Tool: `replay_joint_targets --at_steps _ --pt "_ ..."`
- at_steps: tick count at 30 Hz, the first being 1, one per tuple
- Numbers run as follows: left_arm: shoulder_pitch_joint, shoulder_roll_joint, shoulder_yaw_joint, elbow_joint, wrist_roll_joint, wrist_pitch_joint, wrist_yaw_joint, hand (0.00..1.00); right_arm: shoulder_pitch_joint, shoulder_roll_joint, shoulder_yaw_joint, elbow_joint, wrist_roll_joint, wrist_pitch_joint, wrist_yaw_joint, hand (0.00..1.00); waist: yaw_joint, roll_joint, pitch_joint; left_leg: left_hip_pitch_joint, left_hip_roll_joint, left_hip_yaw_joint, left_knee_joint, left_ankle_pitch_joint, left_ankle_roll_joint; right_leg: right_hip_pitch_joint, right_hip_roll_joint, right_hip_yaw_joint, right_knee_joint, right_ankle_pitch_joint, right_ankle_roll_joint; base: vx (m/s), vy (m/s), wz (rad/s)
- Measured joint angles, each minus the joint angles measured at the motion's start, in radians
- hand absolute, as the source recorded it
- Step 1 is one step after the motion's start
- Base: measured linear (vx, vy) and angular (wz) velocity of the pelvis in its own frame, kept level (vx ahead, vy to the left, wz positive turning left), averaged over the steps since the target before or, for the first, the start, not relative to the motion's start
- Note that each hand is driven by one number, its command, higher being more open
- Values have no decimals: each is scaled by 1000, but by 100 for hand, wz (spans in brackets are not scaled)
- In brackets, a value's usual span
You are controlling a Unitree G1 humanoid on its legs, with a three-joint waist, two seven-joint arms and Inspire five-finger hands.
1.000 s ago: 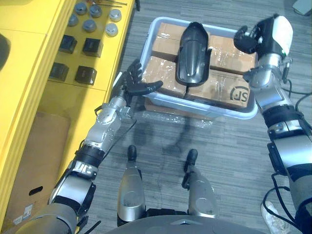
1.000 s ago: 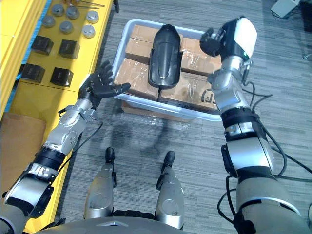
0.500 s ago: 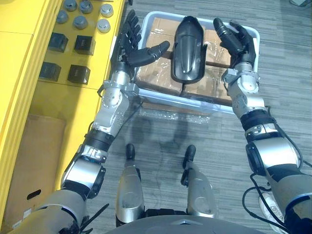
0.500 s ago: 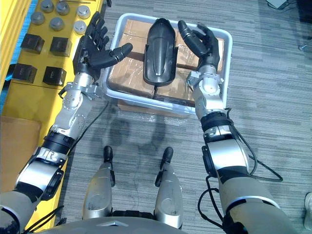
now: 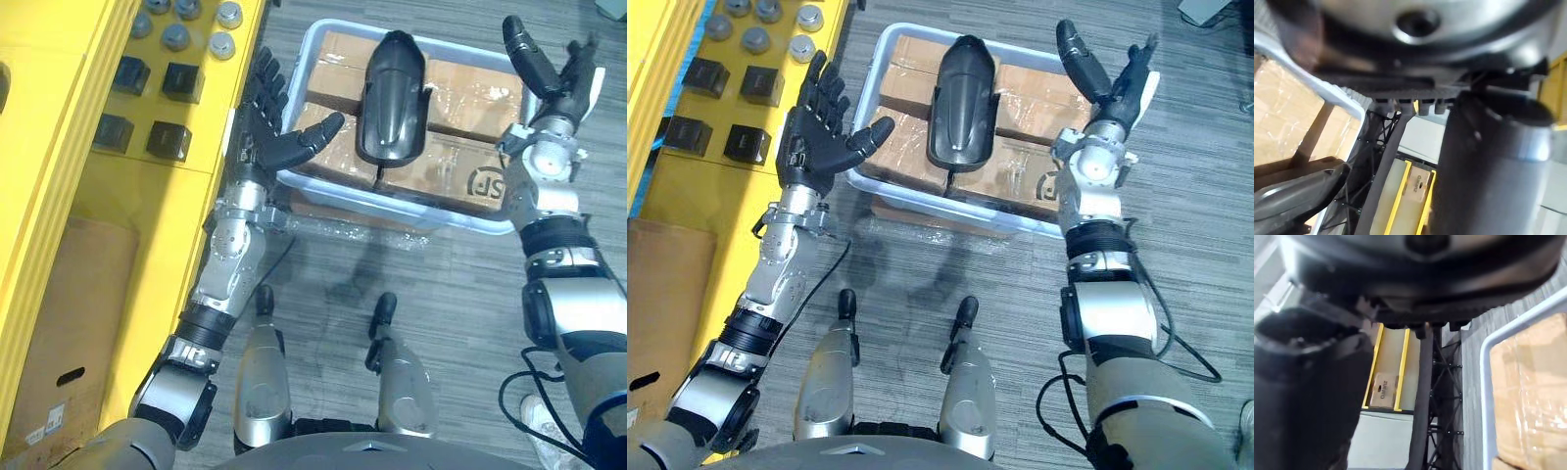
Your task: Walk over and take three plastic housings, then place them on the shelf
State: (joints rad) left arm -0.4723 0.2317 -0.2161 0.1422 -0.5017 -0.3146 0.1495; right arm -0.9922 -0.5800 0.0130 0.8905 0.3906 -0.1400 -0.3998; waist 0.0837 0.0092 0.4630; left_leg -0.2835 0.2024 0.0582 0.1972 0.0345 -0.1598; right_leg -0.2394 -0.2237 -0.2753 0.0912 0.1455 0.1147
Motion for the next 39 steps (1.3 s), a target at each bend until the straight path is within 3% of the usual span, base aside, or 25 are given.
replay_joint_targets --at_steps 6,14,30,34,39 --pt "48 -6 -1 -17 -16 -12 -13 100 -9 -49 45 3 -58 112 14 100 9 15 1 -35 0 -20 29 -10 0 -10 -1 -19 3 -1 1 -2 8 7" --pt "53 -40 -20 -15 -44 -15 -23 100 -141 -93 120 91 -116 207 23 100 39 54 10 -107 -1 -49 79 -17 2 -59 -3 -31 31 -2 -1 -33 3 5" --pt "59 -66 -76 9 -59 -61 -39 100 -205 -93 215 134 -270 432 45 100 81 66 10 -202 -9 -76 119 -14 6 -143 -20 -51 89 -15 -4 0 2 3" --pt "52 -69 -84 9 -85 -97 -45 100 -214 -94 213 134 -309 469 31 100 78 69 10 -236 -9 -90 137 -16 5 -163 -20 -62 98 -16 -6 -5 -6 5" --pt "49 -77 -83 9 -134 -100 -44 100 -217 -95 212 138 -305 511 19 100 94 76 14 -276 -9 -100 149 -14 7 -193 -20 -70 102 -16 -7 -3 -6 2"
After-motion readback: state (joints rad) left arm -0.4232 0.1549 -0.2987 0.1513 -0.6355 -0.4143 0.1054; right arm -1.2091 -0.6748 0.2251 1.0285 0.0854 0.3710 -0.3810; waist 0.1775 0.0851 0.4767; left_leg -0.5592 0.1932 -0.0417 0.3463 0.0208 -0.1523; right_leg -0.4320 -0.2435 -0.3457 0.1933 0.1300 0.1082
